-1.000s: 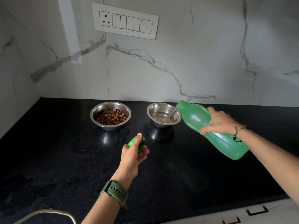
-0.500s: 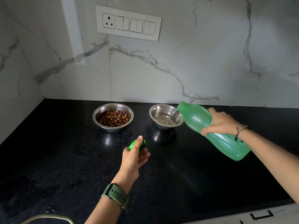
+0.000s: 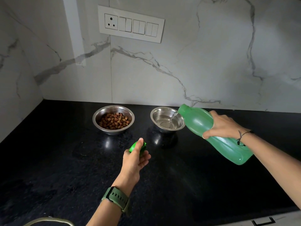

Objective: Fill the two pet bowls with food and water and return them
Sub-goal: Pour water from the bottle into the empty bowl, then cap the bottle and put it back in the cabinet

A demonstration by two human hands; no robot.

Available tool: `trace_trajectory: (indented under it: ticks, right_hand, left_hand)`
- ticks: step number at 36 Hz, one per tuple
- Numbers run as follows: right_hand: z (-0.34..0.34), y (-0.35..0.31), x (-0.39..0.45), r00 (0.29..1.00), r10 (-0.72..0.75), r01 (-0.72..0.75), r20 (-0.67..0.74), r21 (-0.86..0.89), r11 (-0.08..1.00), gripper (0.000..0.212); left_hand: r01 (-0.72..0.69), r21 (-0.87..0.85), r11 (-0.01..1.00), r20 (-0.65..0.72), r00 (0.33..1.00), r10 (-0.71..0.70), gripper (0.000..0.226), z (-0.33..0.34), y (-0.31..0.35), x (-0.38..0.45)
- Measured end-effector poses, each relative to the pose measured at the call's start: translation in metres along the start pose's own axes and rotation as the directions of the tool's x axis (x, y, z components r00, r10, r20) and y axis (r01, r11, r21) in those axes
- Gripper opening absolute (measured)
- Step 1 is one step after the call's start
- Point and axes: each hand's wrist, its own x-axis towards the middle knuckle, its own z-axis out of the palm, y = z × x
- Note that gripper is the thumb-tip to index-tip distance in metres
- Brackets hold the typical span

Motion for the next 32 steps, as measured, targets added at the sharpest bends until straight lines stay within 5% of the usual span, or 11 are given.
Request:
trace_trajectory:
  ticks: [9,18,32]
  right_hand:
    - [0.007,0.001,-0.003,1.000,0.010,-0.010,-0.007,0.023,1.000,0.081]
    - [0.020,-0.007,-0.007,0.997,0.043,-0.027,-0.065,0.225,0.974,0.083]
    - [0.047,-0.033,-0.031,0.952,0.032,0.143,-0.304,0.534,0.833,0.091]
  left_hand:
    - [-0.002,-0.002,1.000,-0.001,1.000,0.002,0.061,0.004,0.003,0.007]
    - [-0.083,0.031,0.996,0.072,0.994,0.080,0.063,0.043,0.034,0.014]
    - [-0.477,0.121,0.871,0.293,0.855,0.428,0.047,0.152,0.110,-0.002]
